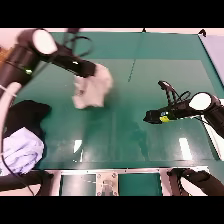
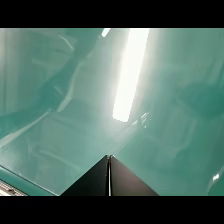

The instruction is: Fold the shirts.

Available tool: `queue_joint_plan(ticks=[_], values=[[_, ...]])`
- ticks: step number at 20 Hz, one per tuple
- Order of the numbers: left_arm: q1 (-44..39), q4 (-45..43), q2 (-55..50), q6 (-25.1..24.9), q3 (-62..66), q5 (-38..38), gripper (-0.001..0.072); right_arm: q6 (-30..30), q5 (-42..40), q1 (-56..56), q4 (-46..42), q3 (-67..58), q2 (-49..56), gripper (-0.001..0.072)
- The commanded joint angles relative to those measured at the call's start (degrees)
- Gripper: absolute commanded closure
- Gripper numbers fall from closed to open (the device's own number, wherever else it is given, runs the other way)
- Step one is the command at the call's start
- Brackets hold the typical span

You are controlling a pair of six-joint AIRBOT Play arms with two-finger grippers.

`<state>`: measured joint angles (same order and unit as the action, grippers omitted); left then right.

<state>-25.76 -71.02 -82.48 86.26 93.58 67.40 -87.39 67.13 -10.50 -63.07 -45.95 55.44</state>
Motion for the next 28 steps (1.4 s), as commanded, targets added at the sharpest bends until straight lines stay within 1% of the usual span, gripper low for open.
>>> queue_joint_plan(ticks=[1,2,3,4,5,6,7,8,9,11,12,14,16,19,20,23,26,27,28], values=[[-9.4,4.2,-3.5,0.9,1.2,1.1,0.0687,0.0,1.6,0.0,-3.2,-4.0,0.0,0.0699],[-10.7,4.2,-5.2,1.0,1.2,1.2,0.0686,0.0,1.9,0.0,-4.7,-5.1,0.0,0.0687],[-11.6,4.2,-6.8,1.6,1.2,1.3,0.0675,0.0,2.5,0.1,-6.1,-6.0,0.0,0.0566],[-12.1,4.2,-8.2,1.8,1.2,1.9,0.0353,0.0,3.2,0.1,-7.5,-6.9,0.0,0.0419],[-12.0,3.7,-9.0,2.0,1.2,3.0,0.0124,0.0,4.4,0.8,-9.0,-7.6,0.0,0.0400],[-11.1,2.9,-9.2,1.9,1.2,4.8,0.0139,0.0,5.4,2.4,-10.5,-8.2,0.0,0.0396],[-9.5,2.1,-9.0,1.9,1.4,7.2,0.0139,-0.1,5.5,4.7,-11.2,-8.3,0.0,0.0356],[-7.0,2.1,-8.7,2.0,1.6,10.1,0.0139,0.0,5.5,8.0,-11.0,-8.2,0.1,0.0230],[-4.5,2.1,-8.5,2.2,1.7,12.8,0.0139,0.0,5.4,11.0,-10.9,-8.2,0.5,0.0198],[0.1,2.3,-8.4,2.2,1.5,17.2,0.0139,0.0,4.2,16.4,-9.5,-8.2,2.4,0.0201],[1.7,3.0,-8.4,2.3,0.9,17.5,0.0139,0.7,2.9,18.6,-6.7,-8.2,4.0,0.0217],[3.0,5.9,-8.4,2.0,-2.3,17.0,0.0139,5.2,0.9,21.2,1.9,-8.2,8.4,0.0223],[2.3,9.1,-8.4,-0.3,-8.6,16.7,0.0139,9.4,-0.3,21.7,9.7,-8.3,14.2,0.0223],[0.4,16.2,-8.4,-4.0,-21.3,13.4,0.0139,15.6,-1.6,20.3,18.8,-9.8,24.0,0.0222],[-0.2,18.0,-8.4,-4.5,-24.8,11.3,0.0139,16.4,-2.2,19.3,20.4,-11.2,27.6,0.0223],[-2.9,22.9,-8.4,-6.4,-32.4,3.1,0.0139,16.4,-2.8,15.0,21.6,-18.0,37.2,0.0223],[-6.9,25.5,-8.5,-7.3,-35.8,-6.1,0.0140,16.3,-2.7,10.2,21.6,-24.0,44.3,0.0223],[-8.2,25.7,-8.9,-7.3,-36.0,-8.0,0.0140,16.3,-2.6,9.1,21.6,-25.0,45.8,0.0226],[-9.0,26.0,-9.3,-7.3,-36.0,-9.5,0.0142,16.3,-2.6,8.3,21.6,-25.5,46.8,0.0268]])
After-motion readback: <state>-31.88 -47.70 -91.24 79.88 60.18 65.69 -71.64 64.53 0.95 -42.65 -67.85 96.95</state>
